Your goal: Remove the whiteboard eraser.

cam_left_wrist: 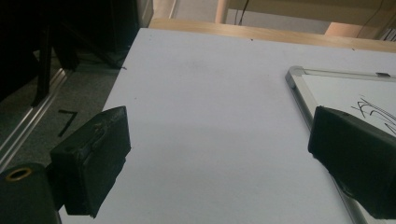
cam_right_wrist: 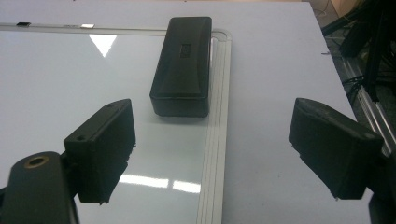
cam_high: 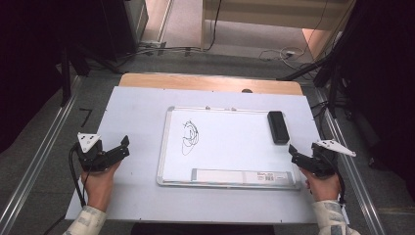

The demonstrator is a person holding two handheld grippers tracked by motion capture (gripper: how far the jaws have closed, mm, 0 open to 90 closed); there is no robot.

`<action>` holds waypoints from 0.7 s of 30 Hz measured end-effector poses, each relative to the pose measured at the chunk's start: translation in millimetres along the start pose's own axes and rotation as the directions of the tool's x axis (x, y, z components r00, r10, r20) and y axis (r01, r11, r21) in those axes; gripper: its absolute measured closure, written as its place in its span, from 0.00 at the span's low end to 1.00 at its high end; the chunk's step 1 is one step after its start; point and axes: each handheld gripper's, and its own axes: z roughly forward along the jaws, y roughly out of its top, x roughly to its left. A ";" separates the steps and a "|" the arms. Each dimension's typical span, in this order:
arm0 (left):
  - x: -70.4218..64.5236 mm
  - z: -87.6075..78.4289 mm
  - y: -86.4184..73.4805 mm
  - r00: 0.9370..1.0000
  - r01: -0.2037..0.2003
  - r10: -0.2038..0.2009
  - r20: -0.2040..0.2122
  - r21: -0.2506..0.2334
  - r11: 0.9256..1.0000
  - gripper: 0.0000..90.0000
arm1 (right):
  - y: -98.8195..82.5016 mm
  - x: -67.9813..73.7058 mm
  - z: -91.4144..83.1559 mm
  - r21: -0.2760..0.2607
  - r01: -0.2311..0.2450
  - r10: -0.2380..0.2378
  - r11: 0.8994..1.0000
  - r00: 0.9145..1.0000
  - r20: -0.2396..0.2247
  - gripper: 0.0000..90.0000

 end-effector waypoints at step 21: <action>-3.0 8.0 0.1 0.999 -0.016 0.015 0.028 0.032 0.999 0.08 | 10.8 9.0 22.7 0.014 0.050 -0.051 0.999 0.998 0.031 0.15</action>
